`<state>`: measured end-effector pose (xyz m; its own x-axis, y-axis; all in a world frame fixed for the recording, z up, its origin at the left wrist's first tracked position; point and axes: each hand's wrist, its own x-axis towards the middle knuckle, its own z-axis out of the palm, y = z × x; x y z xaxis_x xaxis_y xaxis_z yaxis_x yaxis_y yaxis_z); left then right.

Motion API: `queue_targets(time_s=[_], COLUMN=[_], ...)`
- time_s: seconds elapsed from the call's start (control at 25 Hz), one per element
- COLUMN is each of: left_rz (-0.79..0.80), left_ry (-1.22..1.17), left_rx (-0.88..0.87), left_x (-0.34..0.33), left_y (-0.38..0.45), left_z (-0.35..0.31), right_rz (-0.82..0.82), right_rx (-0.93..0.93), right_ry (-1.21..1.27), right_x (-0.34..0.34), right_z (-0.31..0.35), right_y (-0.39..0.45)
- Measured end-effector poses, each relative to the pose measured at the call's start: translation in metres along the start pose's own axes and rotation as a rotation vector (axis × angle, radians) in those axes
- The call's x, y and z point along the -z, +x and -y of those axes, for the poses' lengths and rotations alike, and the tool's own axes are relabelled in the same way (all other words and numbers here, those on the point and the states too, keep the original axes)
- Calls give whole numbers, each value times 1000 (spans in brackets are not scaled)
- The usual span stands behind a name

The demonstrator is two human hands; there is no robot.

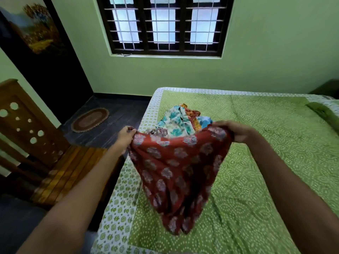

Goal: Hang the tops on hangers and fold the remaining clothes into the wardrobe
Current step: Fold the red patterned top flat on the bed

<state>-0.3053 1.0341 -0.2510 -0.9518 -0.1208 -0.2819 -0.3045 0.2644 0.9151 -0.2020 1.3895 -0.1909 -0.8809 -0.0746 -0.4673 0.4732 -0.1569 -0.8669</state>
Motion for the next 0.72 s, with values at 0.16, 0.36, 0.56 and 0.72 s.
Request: queue_targets(time_s=[0.16,0.36,0.56,0.72], left_rz=[155,498,401,521], left_ry=[-515,-197,-454,-194], left_rx=[109,333,227,243], left_x=[2,-1,-4,-10], left_y=[-18,-26,-9,-13], left_z=[-16,17,43,65], right_rz=[-8,-17,-291,-348], right_rx=[232,114,108,219], right_ry=[404,196,40,202], right_x=[21,22,23,22], right_z=[11,6,26,45], right_y=[-7,3,-3,-14])
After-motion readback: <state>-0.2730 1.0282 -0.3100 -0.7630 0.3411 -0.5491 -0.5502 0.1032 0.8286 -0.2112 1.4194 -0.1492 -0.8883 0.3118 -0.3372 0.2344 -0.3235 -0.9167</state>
